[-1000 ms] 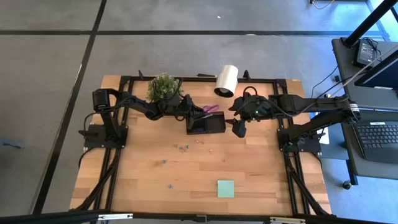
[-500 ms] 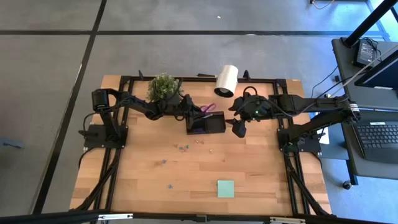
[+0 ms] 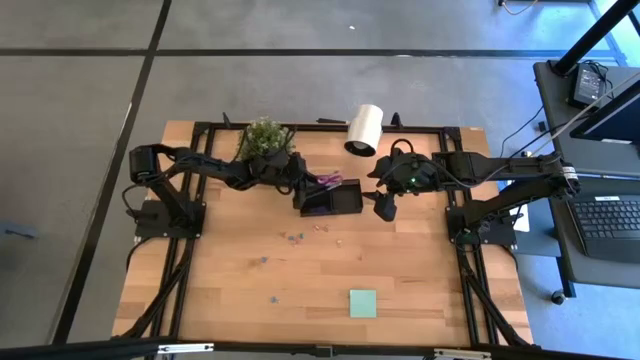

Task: Pick and place office supplies into organizer
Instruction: Put the purple scissors into the black desk organizer, then put the blue sticky notes into the black desk organizer

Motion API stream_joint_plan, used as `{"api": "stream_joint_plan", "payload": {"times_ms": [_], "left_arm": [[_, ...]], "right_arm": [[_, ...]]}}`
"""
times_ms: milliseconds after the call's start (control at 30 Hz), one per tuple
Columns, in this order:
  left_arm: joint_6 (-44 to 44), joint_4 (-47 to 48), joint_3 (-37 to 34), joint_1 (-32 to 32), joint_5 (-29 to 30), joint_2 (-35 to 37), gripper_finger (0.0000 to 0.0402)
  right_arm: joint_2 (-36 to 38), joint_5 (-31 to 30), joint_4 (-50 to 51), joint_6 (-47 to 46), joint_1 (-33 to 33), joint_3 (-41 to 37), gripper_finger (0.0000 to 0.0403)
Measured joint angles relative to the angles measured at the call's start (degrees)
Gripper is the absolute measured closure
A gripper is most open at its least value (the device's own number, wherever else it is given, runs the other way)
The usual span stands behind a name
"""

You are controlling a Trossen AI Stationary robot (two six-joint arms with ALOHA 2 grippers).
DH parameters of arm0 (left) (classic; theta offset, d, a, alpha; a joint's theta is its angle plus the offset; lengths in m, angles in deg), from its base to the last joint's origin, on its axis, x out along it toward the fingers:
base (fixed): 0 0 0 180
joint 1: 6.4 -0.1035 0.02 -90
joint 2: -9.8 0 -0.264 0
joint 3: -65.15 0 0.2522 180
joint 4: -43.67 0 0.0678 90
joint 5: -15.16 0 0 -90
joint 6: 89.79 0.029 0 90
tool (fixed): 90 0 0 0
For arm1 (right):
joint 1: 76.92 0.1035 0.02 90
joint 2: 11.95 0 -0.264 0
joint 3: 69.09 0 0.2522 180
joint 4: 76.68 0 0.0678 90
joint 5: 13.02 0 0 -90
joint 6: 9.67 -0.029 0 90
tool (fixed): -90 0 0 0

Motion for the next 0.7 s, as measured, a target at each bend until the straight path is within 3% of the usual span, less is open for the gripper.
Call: {"api": "stream_joint_plan", "payload": {"times_ms": [400,700], "left_arm": [[-0.5,2.0,0.0,0.3,0.2,0.3,0.0255],[3.4,11.9,0.0,0.3,1.2,7.9,0.0240]], "right_arm": [[0.0,0.0,0.0,0.6,0.0,0.0,0.0126],[0.0,0.0,0.0,0.6,0.0,0.0,0.0126]]}}
